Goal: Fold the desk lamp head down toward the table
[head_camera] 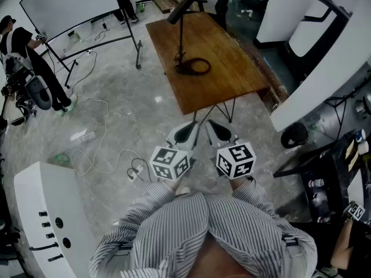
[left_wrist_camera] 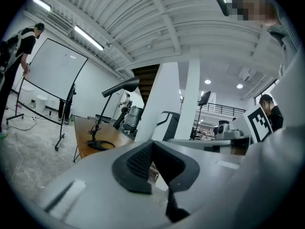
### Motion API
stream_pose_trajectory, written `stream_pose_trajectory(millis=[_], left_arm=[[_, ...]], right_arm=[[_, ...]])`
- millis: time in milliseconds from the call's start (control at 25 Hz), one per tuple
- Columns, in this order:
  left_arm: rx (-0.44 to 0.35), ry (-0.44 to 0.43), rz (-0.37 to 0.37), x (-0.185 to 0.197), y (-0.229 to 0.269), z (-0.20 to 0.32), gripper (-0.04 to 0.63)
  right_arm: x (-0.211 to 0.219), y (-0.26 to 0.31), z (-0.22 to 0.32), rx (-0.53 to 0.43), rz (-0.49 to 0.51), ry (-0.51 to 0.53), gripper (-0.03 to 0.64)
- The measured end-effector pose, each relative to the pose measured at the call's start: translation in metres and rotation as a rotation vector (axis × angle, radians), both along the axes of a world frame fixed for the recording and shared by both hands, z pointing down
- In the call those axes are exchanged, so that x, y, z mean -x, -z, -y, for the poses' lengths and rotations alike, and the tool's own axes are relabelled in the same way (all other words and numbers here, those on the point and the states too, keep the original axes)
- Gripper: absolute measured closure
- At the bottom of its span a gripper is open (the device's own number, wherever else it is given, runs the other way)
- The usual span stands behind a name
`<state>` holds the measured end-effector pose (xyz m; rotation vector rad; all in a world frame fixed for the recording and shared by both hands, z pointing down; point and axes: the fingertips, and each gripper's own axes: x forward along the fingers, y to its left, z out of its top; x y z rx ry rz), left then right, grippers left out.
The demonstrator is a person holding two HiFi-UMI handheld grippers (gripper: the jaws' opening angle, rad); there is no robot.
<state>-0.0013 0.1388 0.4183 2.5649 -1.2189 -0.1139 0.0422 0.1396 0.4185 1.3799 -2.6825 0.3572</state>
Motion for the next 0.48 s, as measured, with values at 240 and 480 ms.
stream_pose_trajectory(millis=[240, 480], left_arm=[[-0.005, -0.023, 0.019, 0.0057, -0.0058, 0.0013, 0.592], [0.000, -0.020, 0.009, 0.0058, -0.0040, 0.0037, 0.592]], right_arm=[[0.0079, -0.0108, -0.0003, 0.006, 0.008, -0.012, 0.617], [0.0068, -0.0084, 0.0032, 0.007, 0.004, -0.009, 0.615]])
